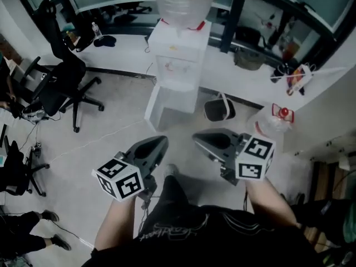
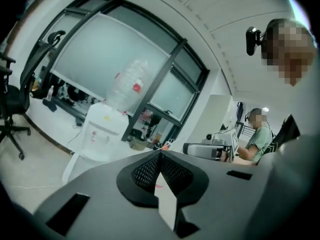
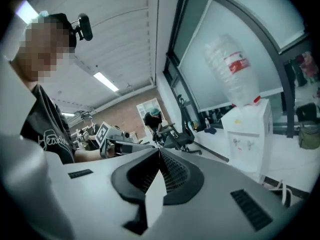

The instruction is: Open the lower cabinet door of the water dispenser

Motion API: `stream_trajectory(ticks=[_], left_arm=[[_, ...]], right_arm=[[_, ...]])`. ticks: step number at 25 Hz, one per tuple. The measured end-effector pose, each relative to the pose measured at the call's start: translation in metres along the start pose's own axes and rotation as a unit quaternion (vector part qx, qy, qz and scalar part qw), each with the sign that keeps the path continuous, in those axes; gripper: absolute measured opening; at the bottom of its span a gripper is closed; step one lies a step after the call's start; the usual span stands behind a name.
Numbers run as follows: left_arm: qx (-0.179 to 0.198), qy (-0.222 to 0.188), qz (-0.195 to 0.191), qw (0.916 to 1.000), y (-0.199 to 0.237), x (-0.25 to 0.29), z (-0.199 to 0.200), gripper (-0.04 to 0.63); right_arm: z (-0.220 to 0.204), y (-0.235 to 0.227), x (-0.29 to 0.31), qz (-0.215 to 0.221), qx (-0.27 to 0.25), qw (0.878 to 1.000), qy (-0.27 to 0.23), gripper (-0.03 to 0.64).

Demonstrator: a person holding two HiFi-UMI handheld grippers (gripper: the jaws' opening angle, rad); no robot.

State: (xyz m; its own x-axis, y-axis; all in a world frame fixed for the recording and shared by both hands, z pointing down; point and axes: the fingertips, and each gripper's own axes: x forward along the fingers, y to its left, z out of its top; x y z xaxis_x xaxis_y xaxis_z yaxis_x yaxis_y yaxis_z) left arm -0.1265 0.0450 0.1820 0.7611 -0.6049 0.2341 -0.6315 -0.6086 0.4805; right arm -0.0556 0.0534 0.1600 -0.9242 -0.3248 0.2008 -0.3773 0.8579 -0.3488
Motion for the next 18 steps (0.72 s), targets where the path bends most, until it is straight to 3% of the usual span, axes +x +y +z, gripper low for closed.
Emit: stream_trajectory(ticks=[4,8,18], left_arm=[[0.073,-0.018,-0.028,0.9967,-0.079,-0.025,0.04,0.0],[0.132,-0.035,-0.028,0.9902,-0.127,-0.052,0.062,0.0],[0.157,-0.05,-0.036,0.9856,-0.176,-0.078,0.069,0.0]], right_arm=[[0.034,0.061,-0.027,0.006,-0.043,0.999,-0.016,0.014],[0.058,0.106,-0.048,0.017,-0.073,0.997,-0.031,0.014],[0.079,0.133,-0.098,0.011,-0.061,0.995,-0.083,0.014]])
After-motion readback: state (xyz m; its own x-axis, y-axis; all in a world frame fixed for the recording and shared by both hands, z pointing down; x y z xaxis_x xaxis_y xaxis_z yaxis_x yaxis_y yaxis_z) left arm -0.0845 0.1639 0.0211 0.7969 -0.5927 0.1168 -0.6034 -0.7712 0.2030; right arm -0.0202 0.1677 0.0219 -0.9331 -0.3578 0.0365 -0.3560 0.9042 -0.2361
